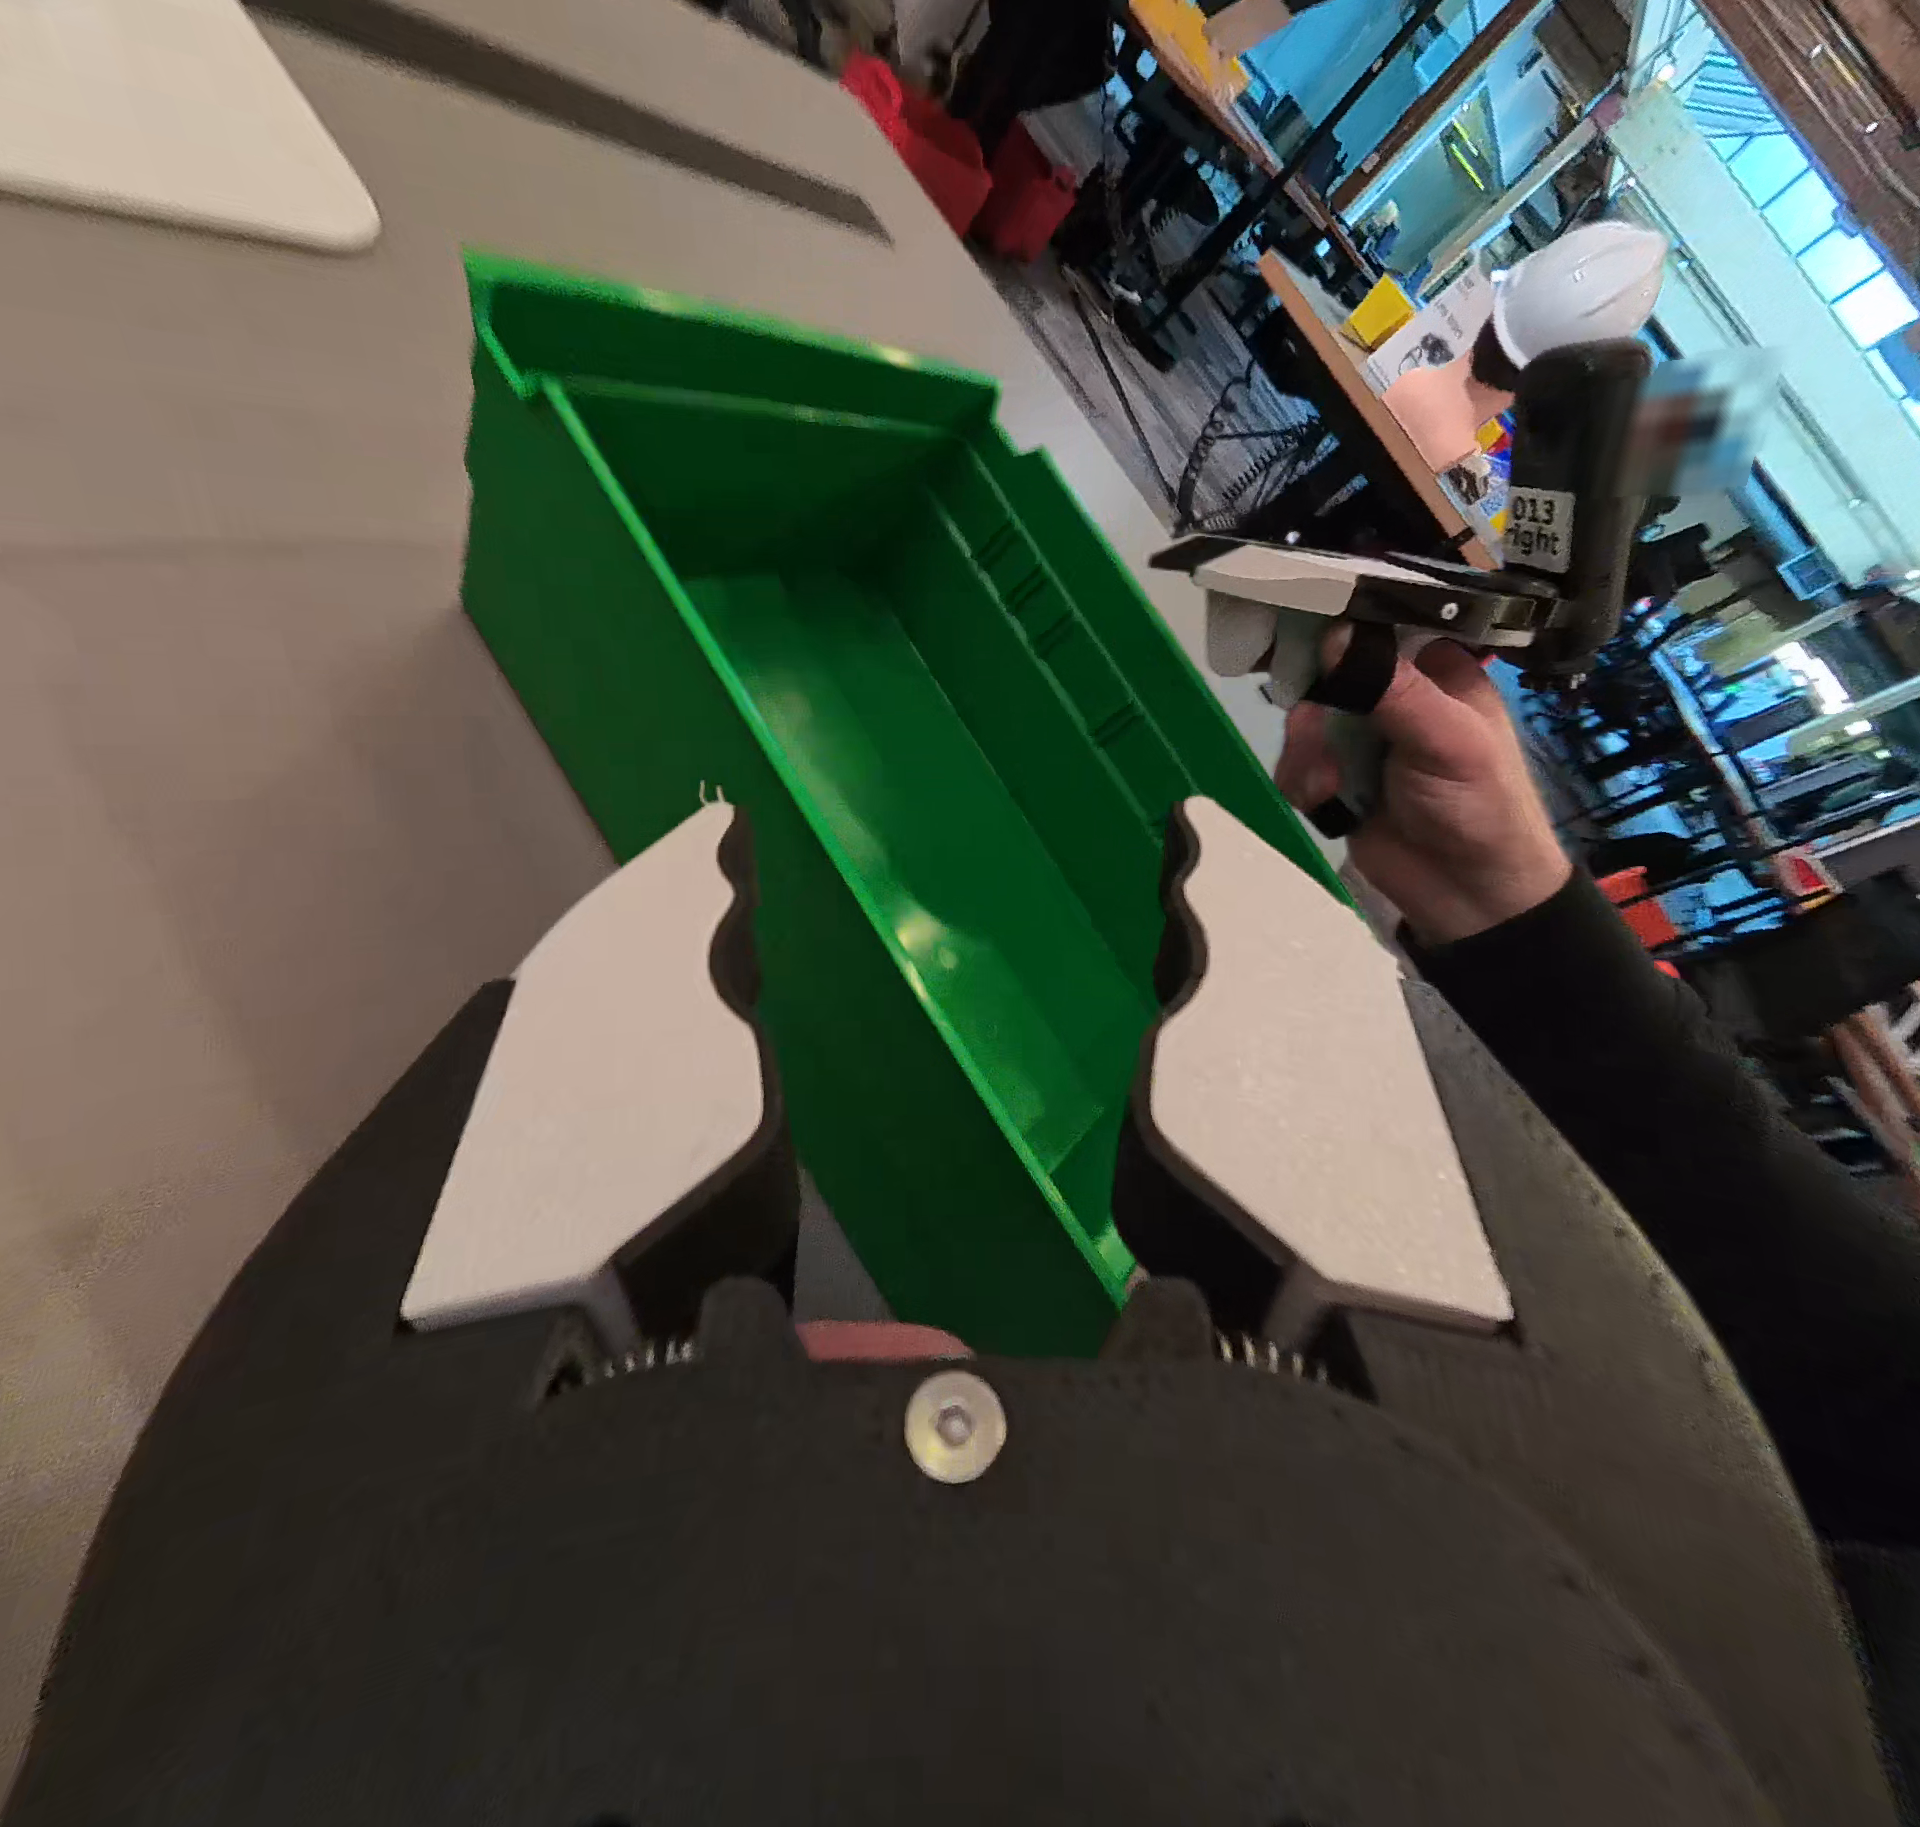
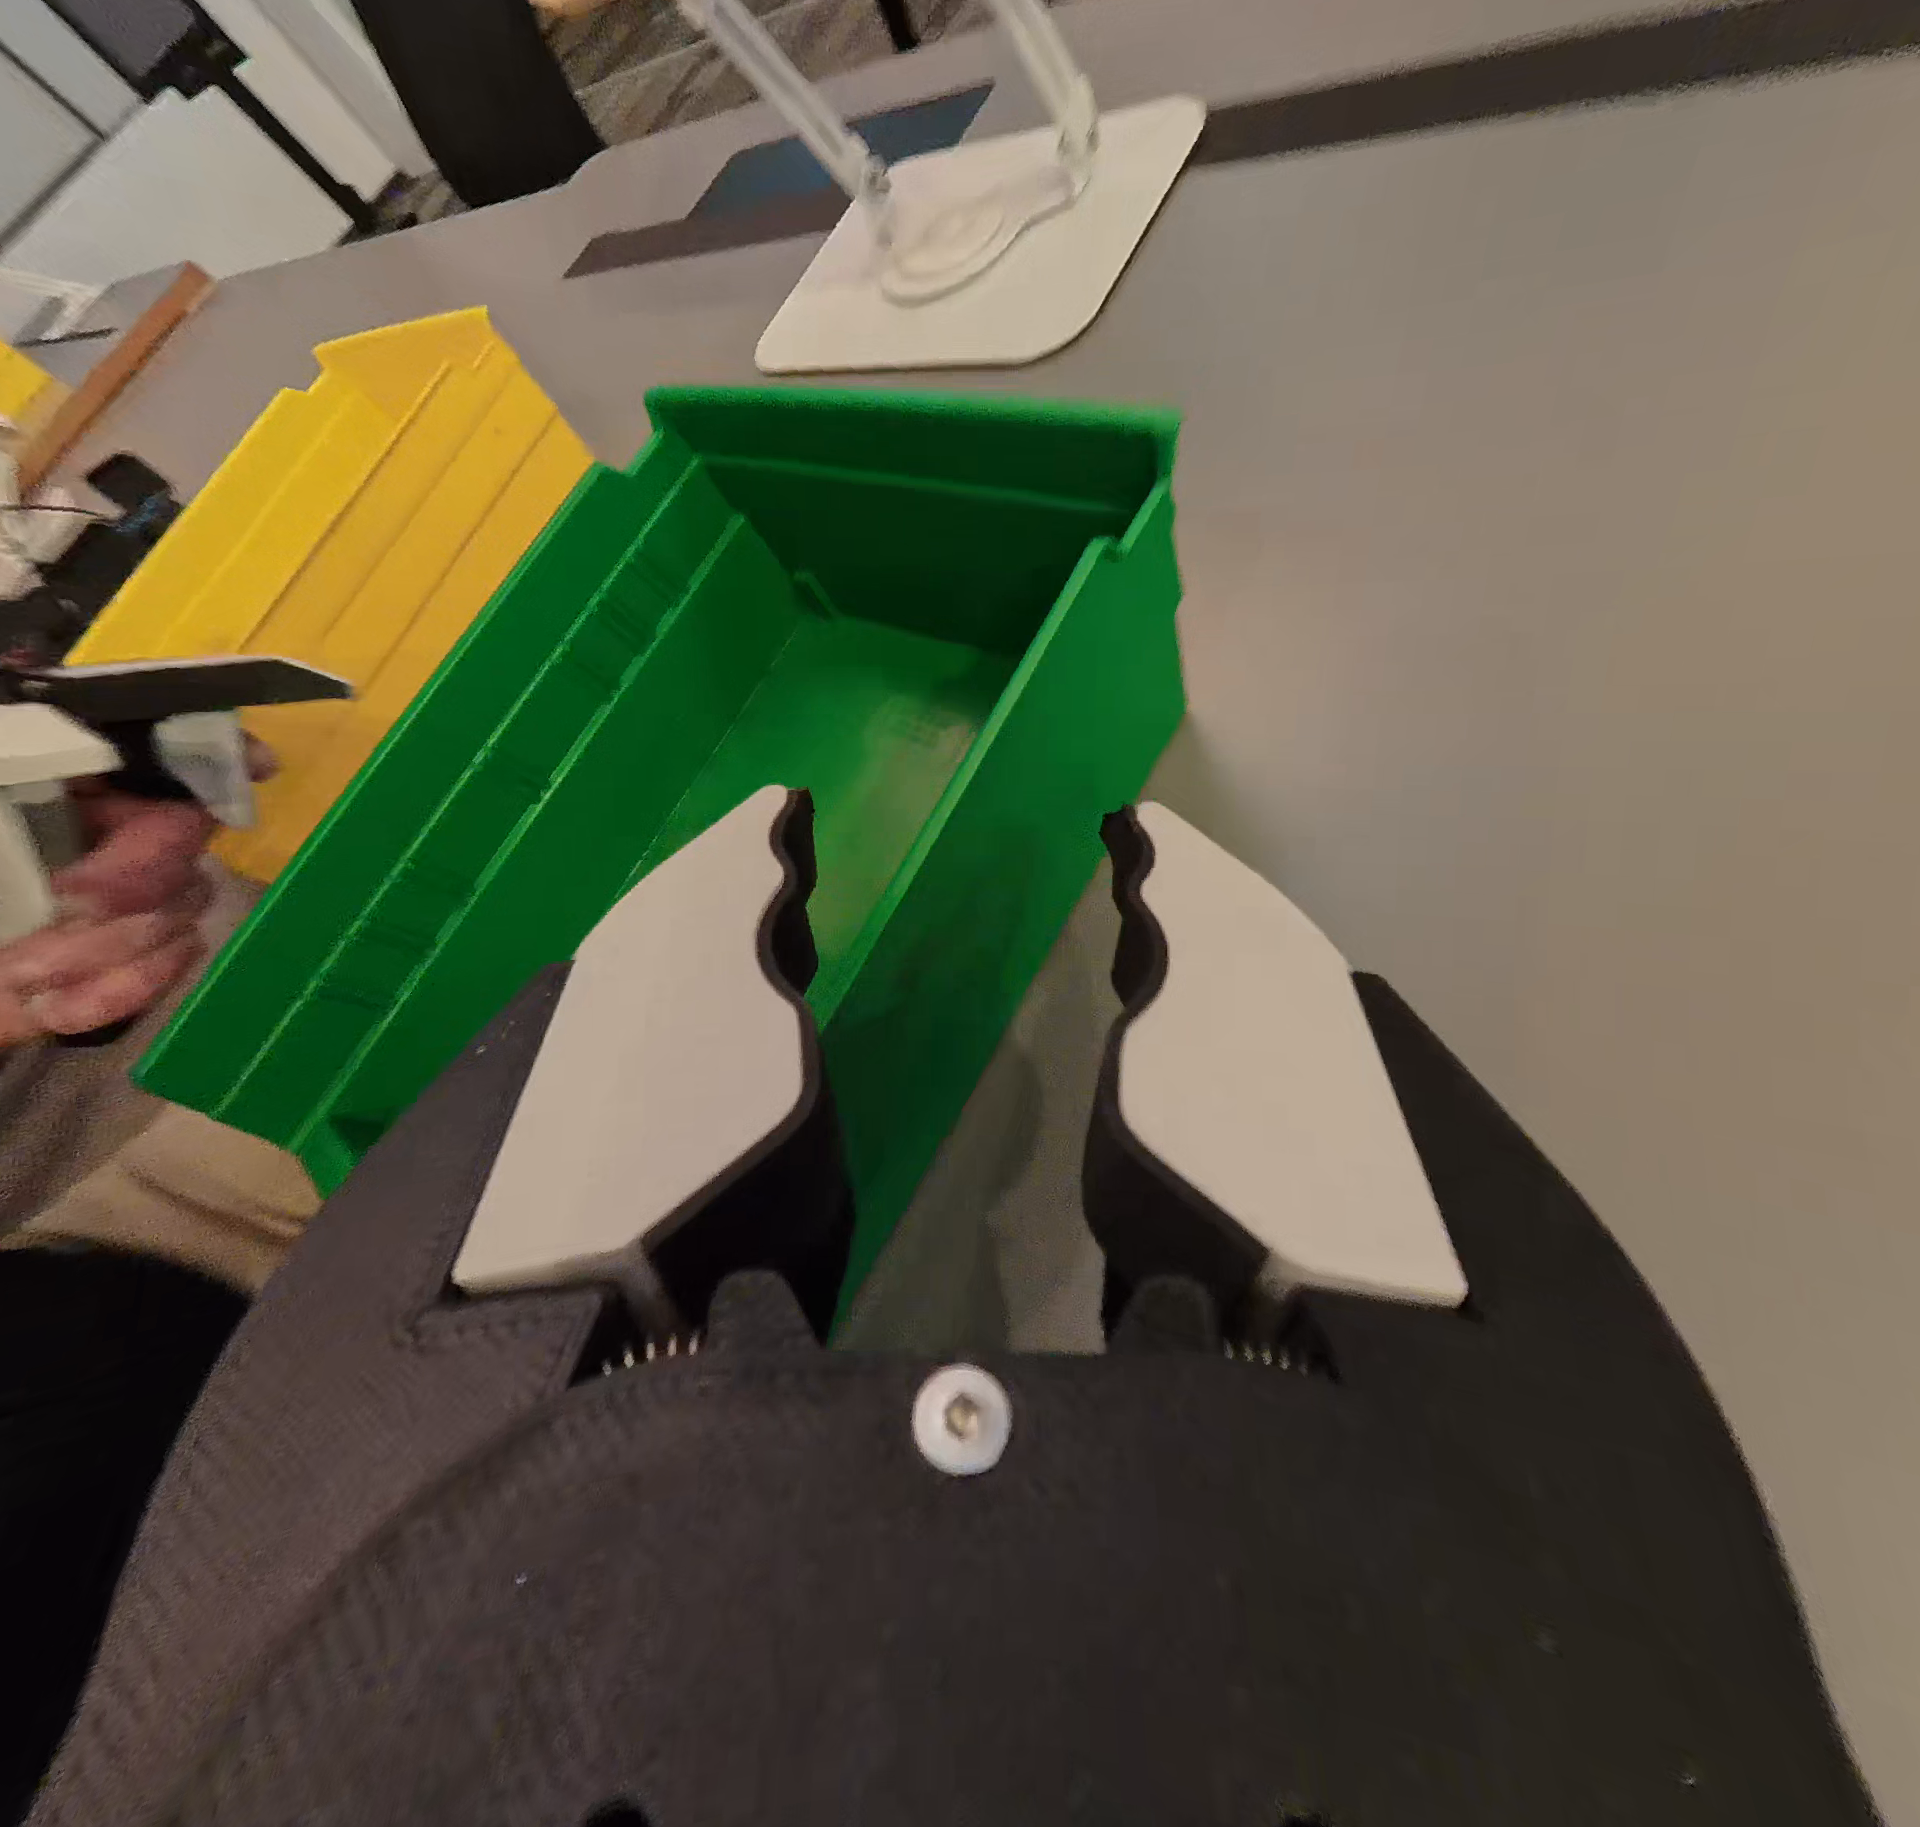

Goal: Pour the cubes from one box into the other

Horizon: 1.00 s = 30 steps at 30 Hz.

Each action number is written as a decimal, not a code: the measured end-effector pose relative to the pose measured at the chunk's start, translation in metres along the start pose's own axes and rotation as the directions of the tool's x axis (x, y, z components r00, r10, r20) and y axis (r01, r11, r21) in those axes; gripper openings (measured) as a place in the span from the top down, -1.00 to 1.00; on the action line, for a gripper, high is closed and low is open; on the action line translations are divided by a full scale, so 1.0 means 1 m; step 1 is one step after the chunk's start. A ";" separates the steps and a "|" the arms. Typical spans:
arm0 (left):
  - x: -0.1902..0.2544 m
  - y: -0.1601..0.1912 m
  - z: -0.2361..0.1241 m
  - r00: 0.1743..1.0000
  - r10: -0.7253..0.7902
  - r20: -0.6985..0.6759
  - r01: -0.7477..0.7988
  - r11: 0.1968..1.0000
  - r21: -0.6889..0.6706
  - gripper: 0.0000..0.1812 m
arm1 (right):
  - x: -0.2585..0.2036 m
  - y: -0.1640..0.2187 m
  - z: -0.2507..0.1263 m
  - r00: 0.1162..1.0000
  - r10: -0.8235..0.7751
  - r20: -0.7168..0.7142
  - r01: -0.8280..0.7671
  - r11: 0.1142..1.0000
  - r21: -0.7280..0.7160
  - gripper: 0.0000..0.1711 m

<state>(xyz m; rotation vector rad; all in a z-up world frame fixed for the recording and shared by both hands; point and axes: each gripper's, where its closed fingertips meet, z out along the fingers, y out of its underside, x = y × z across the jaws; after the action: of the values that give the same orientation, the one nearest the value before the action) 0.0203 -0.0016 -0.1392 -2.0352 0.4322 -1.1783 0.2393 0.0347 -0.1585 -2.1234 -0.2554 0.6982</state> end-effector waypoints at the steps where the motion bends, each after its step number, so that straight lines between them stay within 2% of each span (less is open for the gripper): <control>1: 0.002 -0.008 -0.008 0.999 0.036 0.005 -0.036 0.999 0.020 0.19 | -0.001 -0.007 -0.006 0.999 -0.033 -0.025 0.033 0.999 0.016 0.40; 5: -0.013 -0.058 -0.052 0.976 0.179 0.124 -0.191 0.977 0.097 0.18 | -0.023 -0.028 -0.017 0.978 -0.193 -0.079 0.197 0.980 0.040 0.44; 8: -0.042 -0.099 -0.102 0.927 0.254 0.275 -0.300 0.944 0.138 0.17 | -0.054 -0.037 -0.015 0.952 -0.298 -0.070 0.300 0.953 0.027 0.46; 11: -0.083 -0.130 -0.160 0.826 0.327 0.459 -0.413 0.905 0.100 0.18 | -0.091 -0.044 -0.005 0.922 -0.383 -0.051 0.382 0.924 -0.014 0.45; 13: -0.118 -0.149 -0.204 0.717 0.363 0.595 -0.476 0.878 0.038 0.19 | -0.113 -0.050 0.006 0.900 -0.431 -0.068 0.427 0.902 -0.063 0.40; 15: -0.156 -0.161 -0.244 0.609 0.371 0.701 -0.478 0.877 -0.049 0.19 | -0.144 -0.059 0.024 0.889 -0.457 -0.021 0.455 0.887 -0.078 0.40; 17: -0.183 -0.168 -0.270 0.590 0.338 0.733 -0.439 0.896 -0.060 0.15 | -0.176 -0.068 0.046 0.880 -0.473 0.039 0.475 0.876 -0.089 0.40; 20: -0.208 -0.171 -0.275 0.643 0.307 0.702 -0.387 0.921 -0.048 0.14 | -0.225 -0.077 0.088 0.865 -0.475 0.164 0.495 0.861 -0.117 0.40; 24: -0.249 -0.166 -0.265 0.602 0.390 0.697 -0.367 0.910 -0.193 0.14 | -0.262 -0.081 0.158 0.842 -0.473 0.258 0.526 0.826 -0.202 0.39; 27: -0.287 -0.159 -0.260 0.560 0.454 0.693 -0.318 0.890 -0.326 0.13 | -0.279 -0.078 0.212 0.852 -0.412 0.323 0.500 0.823 -0.270 0.38; 30: -0.305 -0.161 -0.245 0.617 0.441 0.652 -0.290 0.897 -0.332 0.12 | -0.271 -0.075 0.265 0.870 -0.392 0.298 0.482 0.802 -0.353 0.35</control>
<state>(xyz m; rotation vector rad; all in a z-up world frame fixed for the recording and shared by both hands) -0.3583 0.1865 -0.1287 -2.2333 0.5420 -0.0312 -0.1287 0.1474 -0.1184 -2.2582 -1.0704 0.6225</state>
